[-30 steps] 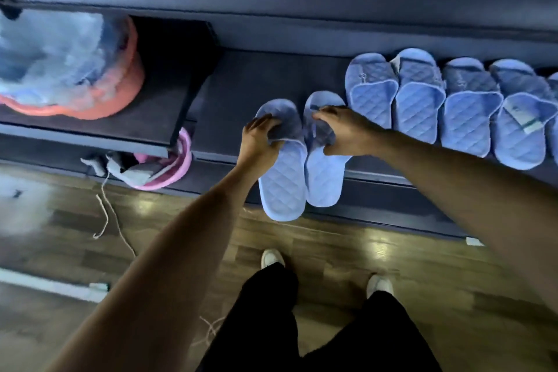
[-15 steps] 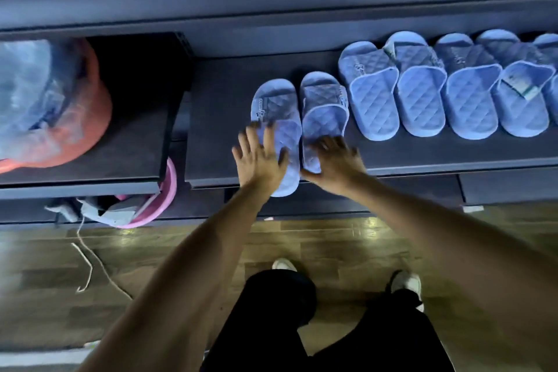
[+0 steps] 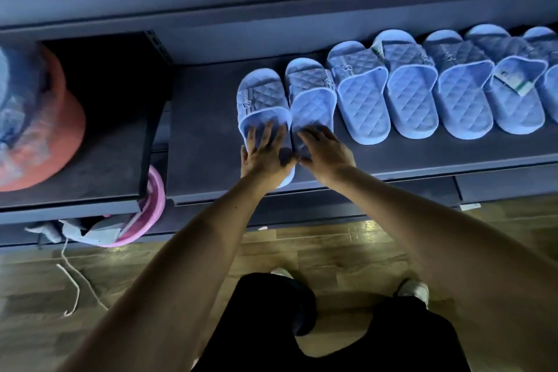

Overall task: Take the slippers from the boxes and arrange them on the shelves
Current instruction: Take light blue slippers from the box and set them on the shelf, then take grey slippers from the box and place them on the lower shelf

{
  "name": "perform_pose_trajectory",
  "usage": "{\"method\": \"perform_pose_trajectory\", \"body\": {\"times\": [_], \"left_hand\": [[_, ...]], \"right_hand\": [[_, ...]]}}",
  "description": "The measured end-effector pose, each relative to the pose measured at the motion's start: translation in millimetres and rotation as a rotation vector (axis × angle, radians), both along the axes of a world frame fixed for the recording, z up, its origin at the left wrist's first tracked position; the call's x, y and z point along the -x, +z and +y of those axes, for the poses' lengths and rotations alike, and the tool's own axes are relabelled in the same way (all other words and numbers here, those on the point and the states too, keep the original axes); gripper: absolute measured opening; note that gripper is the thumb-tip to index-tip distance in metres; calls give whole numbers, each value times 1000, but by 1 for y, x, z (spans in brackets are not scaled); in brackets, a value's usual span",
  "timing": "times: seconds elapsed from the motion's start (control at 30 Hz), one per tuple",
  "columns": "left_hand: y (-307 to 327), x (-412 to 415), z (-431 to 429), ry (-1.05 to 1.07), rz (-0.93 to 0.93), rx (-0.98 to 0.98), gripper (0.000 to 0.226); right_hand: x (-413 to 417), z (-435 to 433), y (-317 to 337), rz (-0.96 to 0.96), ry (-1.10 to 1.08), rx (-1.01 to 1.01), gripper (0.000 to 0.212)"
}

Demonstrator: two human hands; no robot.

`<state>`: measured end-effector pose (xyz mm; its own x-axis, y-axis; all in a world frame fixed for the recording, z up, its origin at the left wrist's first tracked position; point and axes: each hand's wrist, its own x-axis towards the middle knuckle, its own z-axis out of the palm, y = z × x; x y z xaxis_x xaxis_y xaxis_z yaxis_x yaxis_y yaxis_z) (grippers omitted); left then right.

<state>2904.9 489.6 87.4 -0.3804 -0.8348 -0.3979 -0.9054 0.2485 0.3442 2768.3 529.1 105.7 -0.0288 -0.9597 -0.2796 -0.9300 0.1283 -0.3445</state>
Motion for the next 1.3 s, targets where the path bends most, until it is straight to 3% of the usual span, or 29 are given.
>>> {"method": "perform_pose_trajectory", "body": {"times": [0.23, 0.4, 0.7, 0.97, 1.3], "left_hand": [[-2, -1, -25, -17, -24, 74, 69], [4, 18, -42, 51, -64, 18, 64], [56, 48, 0, 47, -179, 138, 61], [110, 227, 83, -358, -81, 227, 59], [146, 533, 281, -784, 128, 202, 55]], "right_hand": [[-1, -10, -7, -82, -12, 12, 56], [11, -10, -3, -73, 2, 18, 57], [62, 24, 47, -207, -79, -20, 57], [226, 139, 83, -218, -369, 5, 55], [477, 357, 116, -153, -688, 10, 55]]}}
